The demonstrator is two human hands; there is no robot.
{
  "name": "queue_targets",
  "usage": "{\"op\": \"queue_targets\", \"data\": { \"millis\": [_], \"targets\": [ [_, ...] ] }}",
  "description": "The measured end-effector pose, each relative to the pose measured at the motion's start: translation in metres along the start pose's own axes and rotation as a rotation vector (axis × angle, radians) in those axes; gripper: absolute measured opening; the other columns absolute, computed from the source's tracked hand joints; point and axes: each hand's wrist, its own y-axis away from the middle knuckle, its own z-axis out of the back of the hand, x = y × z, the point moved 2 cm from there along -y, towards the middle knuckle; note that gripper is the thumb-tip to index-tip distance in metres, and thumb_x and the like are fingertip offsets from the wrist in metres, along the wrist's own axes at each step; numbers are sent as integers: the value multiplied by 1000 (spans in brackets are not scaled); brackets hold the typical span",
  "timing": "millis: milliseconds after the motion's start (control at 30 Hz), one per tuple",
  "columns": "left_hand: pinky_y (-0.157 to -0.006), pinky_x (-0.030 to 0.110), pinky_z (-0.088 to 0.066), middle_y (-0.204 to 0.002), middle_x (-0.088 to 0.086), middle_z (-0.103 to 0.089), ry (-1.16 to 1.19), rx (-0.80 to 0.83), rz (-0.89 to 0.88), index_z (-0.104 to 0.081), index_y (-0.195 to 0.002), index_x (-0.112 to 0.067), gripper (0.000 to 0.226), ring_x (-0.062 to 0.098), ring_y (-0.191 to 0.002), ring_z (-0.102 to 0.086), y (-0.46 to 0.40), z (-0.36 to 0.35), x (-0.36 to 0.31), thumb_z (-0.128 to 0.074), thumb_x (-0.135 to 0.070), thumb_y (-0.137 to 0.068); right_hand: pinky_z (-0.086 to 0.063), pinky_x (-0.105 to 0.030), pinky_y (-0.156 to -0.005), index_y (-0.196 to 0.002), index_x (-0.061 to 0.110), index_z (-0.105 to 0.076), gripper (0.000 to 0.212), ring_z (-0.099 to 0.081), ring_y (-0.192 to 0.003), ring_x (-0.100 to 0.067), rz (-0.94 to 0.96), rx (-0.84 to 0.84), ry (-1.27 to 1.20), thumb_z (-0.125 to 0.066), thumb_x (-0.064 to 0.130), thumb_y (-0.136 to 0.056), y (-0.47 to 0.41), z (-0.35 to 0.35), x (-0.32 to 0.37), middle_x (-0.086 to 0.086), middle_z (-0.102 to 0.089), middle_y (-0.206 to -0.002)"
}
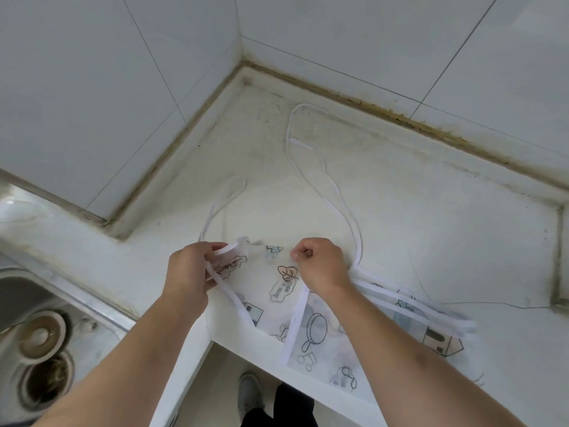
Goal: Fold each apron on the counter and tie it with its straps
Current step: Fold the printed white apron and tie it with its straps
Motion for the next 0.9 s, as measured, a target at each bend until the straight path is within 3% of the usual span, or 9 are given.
{"op": "queue_targets", "data": {
  "millis": [100, 167, 233, 300, 400, 500, 633, 800, 900],
  "targets": [
    [-80, 42, -55, -91, 9, -78, -272, 108, 1, -75, -89, -7, 30, 31, -82, -72, 2, -9, -17, -69, -37, -86, -48, -38, -90, -62, 28, -62, 35, -51, -65, -5, 58, 15, 90, -65, 12, -93, 1, -3, -3, 37, -54, -55],
    [-67, 33, -54, -84, 5, -77, -468, 66, -50, -73, -87, -12, 43, 28, -78, -73, 1, -19, -25, -82, -53, -79, -44, -39, -94, -60, 30, -59, 38, -50, -73, -16, 103, 12, 144, -64, 10, -91, 0, -5, -6, 31, -56, -56],
    [-61, 28, -49, -74, 0, -73, -705, 38, -170, -69, -79, -14, 40, 23, -71, -69, -2, -29, -28, -88, -49, -73, -37, -36, -92, -64, 29, -61, 34, -53, -81, -19, 118, 24, 177, -62, 10, -92, -1, -7, -8, 17, -56, -55],
    [-60, 26, -48, -65, -1, -69, -842, 47, -228, -67, -70, -14, 24, 24, -64, -62, -7, -35, -26, -82, -32, -76, -30, -34, -86, -68, 28, -63, 31, -53, -88, -19, 137, 34, 208, -60, 9, -92, -1, -7, -8, 17, -54, -58],
    [-58, 27, -36, -53, 2, -50, -809, 30, -182, -55, -59, -9, 27, 26, -58, -45, -13, -36, -21, -71, -15, -79, -24, -31, -81, -71, 29, -64, 31, -46, -88, -15, 163, 38, 234, -57, 7, -92, 1, -4, -8, 19, -50, -60],
    [-63, 28, -44, -70, 8, -66, -541, -30, -192, -67, -80, 6, 23, 26, -66, -64, -11, -35, -19, -74, -16, -86, -27, -31, -84, -70, 27, -63, 31, -49, -87, -15, 156, 45, 220, -57, 6, -91, 1, -3, -10, 18, -51, -60],
    [-77, 19, -50, -83, 7, -70, -172, 21, -150, -69, -92, -8, 18, 10, -74, -73, -7, -35, -7, -81, -21, -90, -44, -36, -94, -60, 29, -56, 36, -54, -77, -18, 113, 30, 147, -59, 6, -88, 0, 0, -9, 15, -54, -57],
    [-77, 31, -54, -80, 1, -76, -156, -101, -216, -72, -84, -10, 16, 25, -81, -70, -15, -23, -3, -74, -22, -95, -53, -42, -92, -62, 28, -56, 34, -64, -86, -21, 83, -4, 101, -61, 8, -90, 2, 6, -17, 12, -64, -68],
    [-85, 42, -60, -86, 7, -80, -230, 36, -217, -75, -91, -7, 22, 32, -88, -76, -12, -24, -4, -73, -28, -95, -52, -39, -90, -68, 23, -60, 28, -62, -86, -23, 101, -3, 120, -62, 10, -92, 0, 5, -20, 13, -61, -67]
  ]
}}
